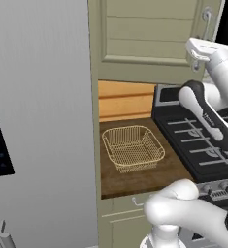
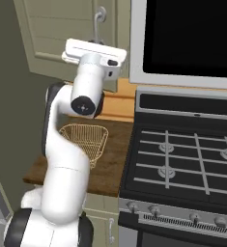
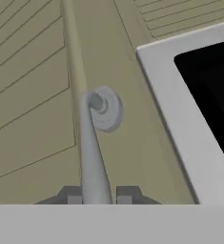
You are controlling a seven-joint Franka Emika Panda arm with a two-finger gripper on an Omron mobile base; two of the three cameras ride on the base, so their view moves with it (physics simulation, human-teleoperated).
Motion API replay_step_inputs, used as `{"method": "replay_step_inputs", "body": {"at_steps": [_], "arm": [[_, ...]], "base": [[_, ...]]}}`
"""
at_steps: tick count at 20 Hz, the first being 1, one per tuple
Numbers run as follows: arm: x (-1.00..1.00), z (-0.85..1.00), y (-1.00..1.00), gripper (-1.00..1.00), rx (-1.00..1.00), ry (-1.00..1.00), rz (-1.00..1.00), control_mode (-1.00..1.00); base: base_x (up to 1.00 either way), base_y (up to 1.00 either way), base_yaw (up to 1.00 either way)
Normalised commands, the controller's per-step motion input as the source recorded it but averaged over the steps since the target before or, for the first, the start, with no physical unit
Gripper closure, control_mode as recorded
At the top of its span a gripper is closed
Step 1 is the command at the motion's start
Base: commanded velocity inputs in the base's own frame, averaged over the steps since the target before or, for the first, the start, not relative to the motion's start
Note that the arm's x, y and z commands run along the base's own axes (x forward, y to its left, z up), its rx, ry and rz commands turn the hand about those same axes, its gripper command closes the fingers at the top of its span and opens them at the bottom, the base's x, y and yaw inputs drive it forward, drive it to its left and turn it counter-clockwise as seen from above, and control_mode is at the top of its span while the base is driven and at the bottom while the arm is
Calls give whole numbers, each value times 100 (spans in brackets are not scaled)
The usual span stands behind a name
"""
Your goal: Open the cabinet, pick up the bread from the cabinet and place it in the basket. Then move the basket to the dining counter.
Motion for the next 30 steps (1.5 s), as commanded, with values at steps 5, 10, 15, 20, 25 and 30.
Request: {"method": "replay_step_inputs", "body": {"at_steps": [5,10,15,20,25,30], "arm": [[-100,0,13,100,-2,8,0,-100],[-96,0,26,100,-4,3,0,-100],[-84,0,40,100,-6,3,0,-100],[-73,0,45,100,-7,8,0,-100],[-48,0,47,100,-7,9,0,-100],[-17,0,18,-100,-4,1,0,-100]], "base": [[0,0,0],[0,0,0],[0,0,0],[0,0,0],[0,0,0],[0,0,0]]}}
